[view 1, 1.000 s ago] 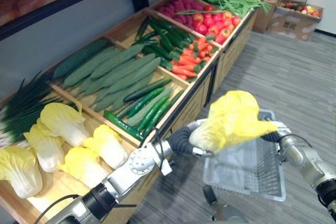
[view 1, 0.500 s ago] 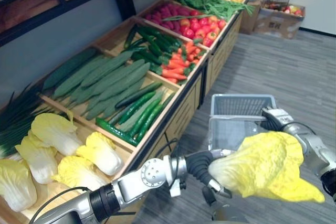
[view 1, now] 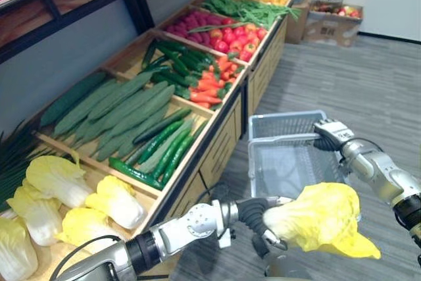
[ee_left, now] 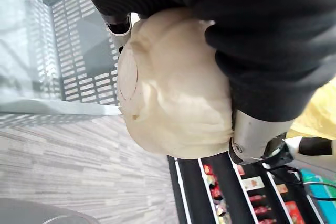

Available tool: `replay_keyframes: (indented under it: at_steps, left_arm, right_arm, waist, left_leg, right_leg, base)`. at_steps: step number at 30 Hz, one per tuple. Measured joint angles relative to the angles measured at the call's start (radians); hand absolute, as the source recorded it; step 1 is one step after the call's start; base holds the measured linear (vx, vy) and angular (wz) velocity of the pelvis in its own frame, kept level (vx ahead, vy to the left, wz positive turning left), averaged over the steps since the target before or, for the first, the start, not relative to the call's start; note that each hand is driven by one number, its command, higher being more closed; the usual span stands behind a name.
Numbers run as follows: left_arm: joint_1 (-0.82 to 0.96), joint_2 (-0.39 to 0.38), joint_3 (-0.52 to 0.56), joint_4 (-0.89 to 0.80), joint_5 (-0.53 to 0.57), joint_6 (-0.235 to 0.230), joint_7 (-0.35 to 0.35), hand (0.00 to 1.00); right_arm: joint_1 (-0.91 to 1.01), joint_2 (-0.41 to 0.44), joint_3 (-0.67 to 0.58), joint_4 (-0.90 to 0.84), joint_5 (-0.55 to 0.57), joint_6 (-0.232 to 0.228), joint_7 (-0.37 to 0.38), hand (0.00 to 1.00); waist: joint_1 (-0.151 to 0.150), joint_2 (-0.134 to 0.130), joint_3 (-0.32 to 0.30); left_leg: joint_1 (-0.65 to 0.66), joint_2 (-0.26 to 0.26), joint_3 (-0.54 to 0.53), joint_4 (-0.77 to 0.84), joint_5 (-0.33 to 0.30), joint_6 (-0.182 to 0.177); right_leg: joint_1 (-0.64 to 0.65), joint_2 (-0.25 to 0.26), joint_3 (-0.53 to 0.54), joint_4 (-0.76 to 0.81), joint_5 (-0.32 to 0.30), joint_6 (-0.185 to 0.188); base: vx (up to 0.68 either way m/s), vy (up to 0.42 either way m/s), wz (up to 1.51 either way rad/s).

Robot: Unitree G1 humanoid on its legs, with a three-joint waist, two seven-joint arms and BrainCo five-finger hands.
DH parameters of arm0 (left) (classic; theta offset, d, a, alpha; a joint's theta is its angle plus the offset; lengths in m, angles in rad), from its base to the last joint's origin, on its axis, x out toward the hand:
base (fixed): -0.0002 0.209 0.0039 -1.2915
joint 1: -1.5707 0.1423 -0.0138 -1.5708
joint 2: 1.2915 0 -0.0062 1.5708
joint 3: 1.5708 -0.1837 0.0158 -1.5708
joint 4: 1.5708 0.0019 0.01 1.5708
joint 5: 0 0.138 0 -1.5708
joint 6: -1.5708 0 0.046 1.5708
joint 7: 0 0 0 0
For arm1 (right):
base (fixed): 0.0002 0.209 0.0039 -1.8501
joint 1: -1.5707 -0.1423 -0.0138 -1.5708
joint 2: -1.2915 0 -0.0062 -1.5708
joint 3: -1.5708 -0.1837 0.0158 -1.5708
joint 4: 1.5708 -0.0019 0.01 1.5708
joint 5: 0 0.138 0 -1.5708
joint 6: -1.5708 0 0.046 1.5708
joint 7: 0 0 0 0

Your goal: Pick vegetable in the basket

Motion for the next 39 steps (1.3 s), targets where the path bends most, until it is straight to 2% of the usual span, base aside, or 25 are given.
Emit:
replay_keyframes:
  at_steps: [5,12,16,17,19,25,31,39]
  left_arm:
    - [0.0,-0.079,0.032,0.136,0.059,0.025,0.032,1.0]
    - [-0.004,-0.257,0.23,0.42,0.29,0.077,0.112,1.0]
    - [-0.038,-0.317,0.258,0.535,0.371,0.094,0.149,1.0]
    - [-0.041,-0.327,0.263,0.548,0.376,0.098,0.15,0.0]
    - [-0.054,-0.375,0.29,0.605,0.421,0.113,0.166,0.0]
    - [-0.109,-0.458,0.344,0.72,0.525,0.158,0.205,0.0]
    - [-0.137,-0.468,0.355,0.732,0.525,0.168,0.186,0.0]
    - [-0.158,-0.464,0.352,0.702,0.523,0.169,0.179,0.0]
  right_arm:
    - [0.0,0.006,0.03,-0.047,0.004,-0.001,0.032,1.0]
    - [0.0,0.057,0.031,-0.1,0.01,-0.006,0.07,1.0]
    - [0.0,0.094,0.031,-0.103,0.01,-0.014,0.083,1.0]
    - [0.0,0.095,0.031,-0.103,0.01,-0.016,0.088,1.0]
    - [0.0,0.097,0.031,-0.103,0.018,-0.018,0.093,1.0]
    - [0.0,0.097,0.022,-0.076,0.02,-0.013,0.098,1.0]
    - [0.001,0.103,-0.018,-0.071,0.019,-0.006,0.125,1.0]
    - [0.047,0.132,-0.101,-0.045,0.021,0.006,0.136,1.0]
  waist:
    - [0.001,-0.001,0.0]
    - [0.002,-0.011,0.003]
    - [0.003,-0.025,0.011]
    - [0.003,-0.026,0.011]
    - [0.003,-0.028,0.013]
    - [0.002,-0.034,0.018]
    - [0.001,-0.037,0.05]
    - [0.005,-0.036,0.053]
  left_leg:
    - [0.0,0.006,0.001,0.004,-0.002,0.001]
    - [0.0,0.009,-0.002,-0.002,-0.003,0.001]
    - [0.002,0.006,-0.003,-0.003,-0.002,0.002]
    - [0.002,0.005,-0.003,-0.004,-0.002,0.002]
    - [0.002,0.003,-0.004,-0.005,-0.002,0.003]
    - [0.002,-0.018,-0.015,-0.028,0.007,0.012]
    - [-0.001,-0.033,-0.03,-0.042,0.014,0.017]
    - [-0.014,-0.033,-0.073,-0.048,0.019,0.024]
  right_leg:
    - [0.001,0.002,-0.004,0.0,0.008,0.0]
    - [0.004,0.003,-0.01,0.002,0.008,0.0]
    - [0.005,0.002,-0.008,0.004,0.008,0.0]
    - [0.005,0.002,-0.007,0.004,0.008,0.0]
    - [0.005,0.001,-0.006,0.004,0.008,0.0]
    - [0.005,-0.011,-0.004,0.004,0.009,0.001]
    - [0.006,-0.023,-0.009,0.001,0.011,0.005]
    - [0.019,-0.045,-0.05,-0.005,0.011,0.005]
  base:
    - [0.0,-0.003,0.0]
    - [0.0,0.0,0.03]
    - [-0.02,-0.01,0.0]
    - [-0.04,-0.023,-0.01]
    - [-0.04,-0.021,0.0]
    - [-0.02,-0.006,0.01]
    - [-0.04,-0.017,0.06]
    - [-0.03,-0.028,0.16]
